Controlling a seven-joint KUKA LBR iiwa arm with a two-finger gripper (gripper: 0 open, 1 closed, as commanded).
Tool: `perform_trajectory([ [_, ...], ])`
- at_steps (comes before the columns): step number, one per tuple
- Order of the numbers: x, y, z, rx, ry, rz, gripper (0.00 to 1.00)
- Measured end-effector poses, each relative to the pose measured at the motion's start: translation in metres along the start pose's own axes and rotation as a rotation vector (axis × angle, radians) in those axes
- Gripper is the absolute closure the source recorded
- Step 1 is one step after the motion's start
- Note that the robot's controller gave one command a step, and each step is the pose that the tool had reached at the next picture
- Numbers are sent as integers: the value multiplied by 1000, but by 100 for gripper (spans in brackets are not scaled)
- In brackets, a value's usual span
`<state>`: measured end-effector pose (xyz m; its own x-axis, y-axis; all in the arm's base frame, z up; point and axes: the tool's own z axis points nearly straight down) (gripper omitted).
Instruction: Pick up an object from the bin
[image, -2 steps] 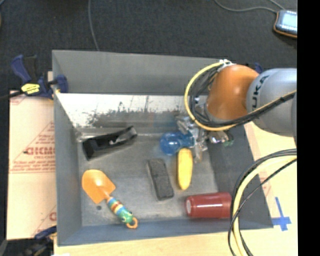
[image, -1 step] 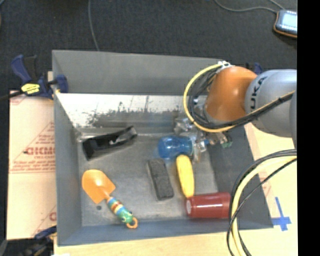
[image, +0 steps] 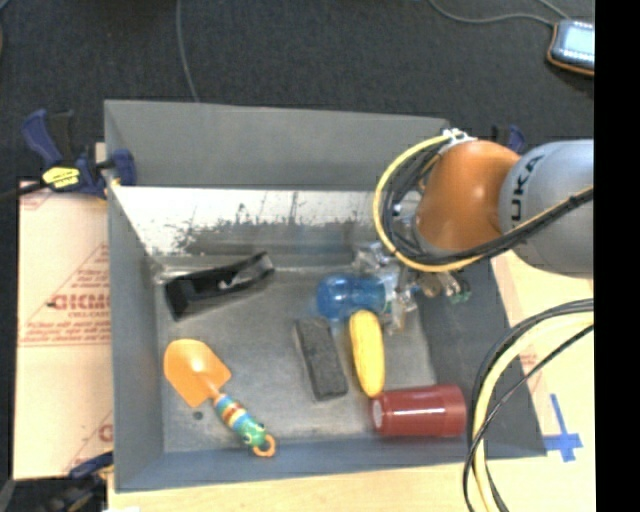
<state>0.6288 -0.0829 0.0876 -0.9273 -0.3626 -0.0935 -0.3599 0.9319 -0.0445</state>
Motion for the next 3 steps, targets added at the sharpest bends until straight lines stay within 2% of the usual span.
perform_trajectory([
  [1, -17, -9, -96, -5, 12, -1, 0],
  [2, -10, -5, -22, -3, 3, -2, 0],
  [3, -4, 1, -11, 4, -3, -148, 0],
])
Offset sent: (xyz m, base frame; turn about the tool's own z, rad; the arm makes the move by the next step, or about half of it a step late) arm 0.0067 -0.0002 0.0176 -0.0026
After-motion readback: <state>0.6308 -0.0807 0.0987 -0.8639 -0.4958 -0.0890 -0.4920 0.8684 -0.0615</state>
